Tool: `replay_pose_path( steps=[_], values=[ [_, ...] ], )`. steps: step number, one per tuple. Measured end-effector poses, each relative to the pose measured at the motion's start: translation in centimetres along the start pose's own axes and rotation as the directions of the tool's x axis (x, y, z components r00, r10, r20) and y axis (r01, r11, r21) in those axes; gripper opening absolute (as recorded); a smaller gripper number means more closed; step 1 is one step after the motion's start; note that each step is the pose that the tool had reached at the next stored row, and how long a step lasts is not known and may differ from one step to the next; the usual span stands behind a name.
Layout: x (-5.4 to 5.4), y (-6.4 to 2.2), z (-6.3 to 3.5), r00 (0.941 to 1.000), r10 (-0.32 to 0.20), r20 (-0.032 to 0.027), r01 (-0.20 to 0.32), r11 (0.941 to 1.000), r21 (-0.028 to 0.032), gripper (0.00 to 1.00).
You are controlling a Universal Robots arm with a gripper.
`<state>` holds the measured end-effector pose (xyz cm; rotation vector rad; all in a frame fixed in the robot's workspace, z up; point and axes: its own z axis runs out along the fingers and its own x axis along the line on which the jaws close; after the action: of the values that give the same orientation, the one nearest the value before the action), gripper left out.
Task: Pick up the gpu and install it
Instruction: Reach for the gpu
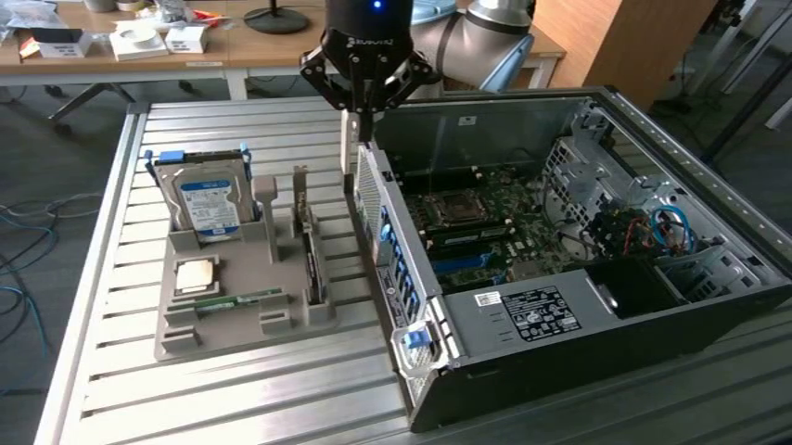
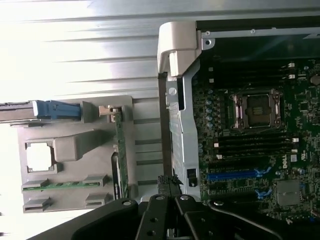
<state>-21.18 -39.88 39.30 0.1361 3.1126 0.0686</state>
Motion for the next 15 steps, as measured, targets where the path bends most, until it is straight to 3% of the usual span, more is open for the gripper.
replay_pose_path(
  steps=[15],
  values=[
    [2.7,-0.23,-0.05,0.9999,0.011,0.0005,-0.011,0.9999,0.0002,0.11]
  ],
)
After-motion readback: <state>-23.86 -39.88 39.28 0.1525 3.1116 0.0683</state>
